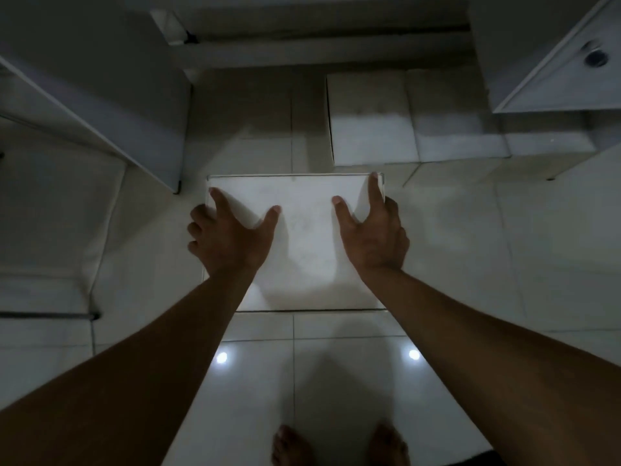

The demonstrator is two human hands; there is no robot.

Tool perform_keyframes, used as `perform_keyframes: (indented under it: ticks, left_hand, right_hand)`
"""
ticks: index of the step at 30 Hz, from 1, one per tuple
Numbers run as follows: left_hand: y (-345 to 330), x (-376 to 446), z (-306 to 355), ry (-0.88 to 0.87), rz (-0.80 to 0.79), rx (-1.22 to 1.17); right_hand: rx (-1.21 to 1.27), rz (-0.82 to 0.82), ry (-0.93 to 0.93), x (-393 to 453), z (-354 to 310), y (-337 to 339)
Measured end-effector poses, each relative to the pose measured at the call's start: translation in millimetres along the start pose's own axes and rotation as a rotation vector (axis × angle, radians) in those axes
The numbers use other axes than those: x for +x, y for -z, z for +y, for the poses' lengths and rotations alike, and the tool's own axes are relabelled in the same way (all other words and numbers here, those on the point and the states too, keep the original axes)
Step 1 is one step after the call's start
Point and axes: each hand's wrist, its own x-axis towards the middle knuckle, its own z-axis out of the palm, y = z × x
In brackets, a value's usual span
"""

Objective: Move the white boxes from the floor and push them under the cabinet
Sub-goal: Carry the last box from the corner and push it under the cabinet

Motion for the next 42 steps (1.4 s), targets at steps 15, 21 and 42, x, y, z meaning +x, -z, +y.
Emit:
perform_keyframes:
  ticks: [15, 21, 42]
  left_hand:
    - [-167, 63, -48, 0.012, 0.042, -0.018]
    - [-180, 65, -54, -0.063, 0.065, -0.029]
    - [-143, 76, -100, -1.037, -0.239, 0.349]
  right_hand:
    - [-0.030, -0.045, 0.091, 49, 68, -160]
    - [-0.136, -0.024, 0.180, 55, 65, -175]
    - [-0.379, -0.059, 0.516, 74, 69, -169]
